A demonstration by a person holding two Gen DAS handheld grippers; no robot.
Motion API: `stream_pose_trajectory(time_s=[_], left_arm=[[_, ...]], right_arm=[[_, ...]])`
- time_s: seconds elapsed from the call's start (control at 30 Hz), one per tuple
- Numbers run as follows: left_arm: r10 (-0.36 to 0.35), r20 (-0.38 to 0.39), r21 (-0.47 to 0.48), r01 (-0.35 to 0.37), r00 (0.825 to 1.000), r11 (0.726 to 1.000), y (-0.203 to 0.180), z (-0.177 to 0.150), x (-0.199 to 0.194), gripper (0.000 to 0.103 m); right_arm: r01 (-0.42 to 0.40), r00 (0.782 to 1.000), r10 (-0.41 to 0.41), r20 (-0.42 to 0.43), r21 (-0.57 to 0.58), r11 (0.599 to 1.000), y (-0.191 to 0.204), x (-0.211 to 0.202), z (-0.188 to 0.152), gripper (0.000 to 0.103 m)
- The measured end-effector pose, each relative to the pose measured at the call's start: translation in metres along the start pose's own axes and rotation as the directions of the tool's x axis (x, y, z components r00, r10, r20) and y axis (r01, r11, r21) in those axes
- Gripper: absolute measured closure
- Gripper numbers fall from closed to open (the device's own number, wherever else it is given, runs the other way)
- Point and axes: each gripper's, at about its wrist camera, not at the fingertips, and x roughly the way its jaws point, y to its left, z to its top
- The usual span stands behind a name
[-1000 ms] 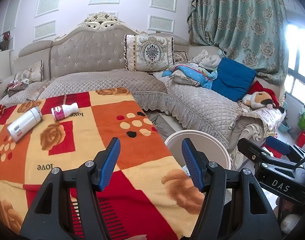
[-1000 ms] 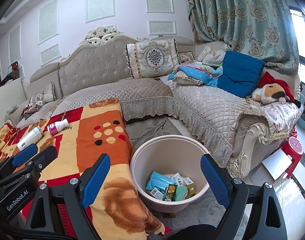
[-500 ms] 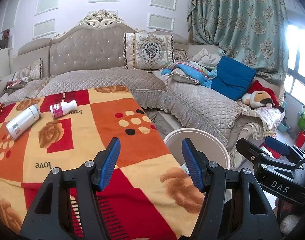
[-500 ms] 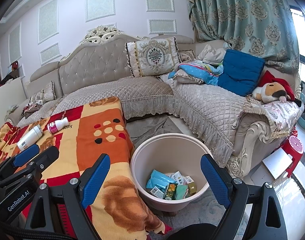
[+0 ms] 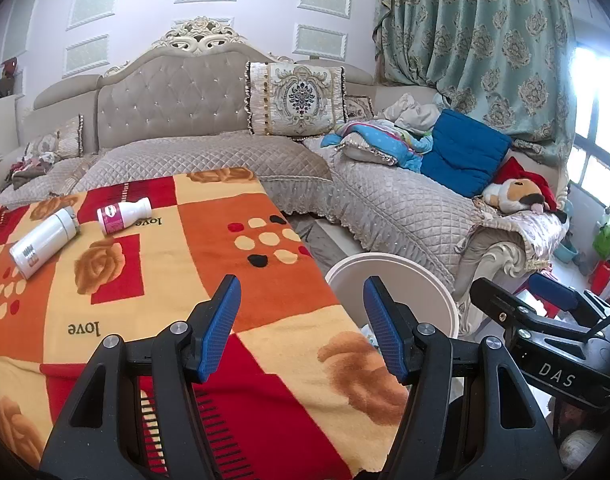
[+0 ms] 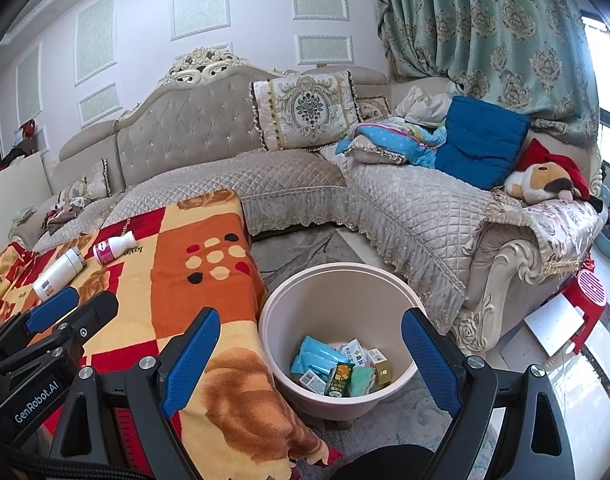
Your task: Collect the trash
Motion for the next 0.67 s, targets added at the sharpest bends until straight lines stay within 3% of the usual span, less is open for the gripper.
stream_pose_trajectory(time_s=[0.33,0.5,0.67], left_arm=[[-0.017,-0.021,-0.007,0.017,1.0,1.0,-0.003,-0.001,0.004,0.04],[-0.058,-0.058,-0.03,0.057,0.997,0.998,0.0,-0.002,0.014,0.04],[-0.043,-0.062,-0.02,0.041,0.997,0.999,0.002,-0.005,0.021,0.04]], right_arm=[[0.002,1.0,-0.002,-0.001,0.001,1.0,0.001,0.0,0.0,0.012],[0.005,1.0,-0.005,-0.008,0.003,1.0,-0.001,0.003,-0.001,0.012],[0.008,1.0,-0.008,-0.021,0.001,1.0,-0.001,0.009,-0.001,0.012]])
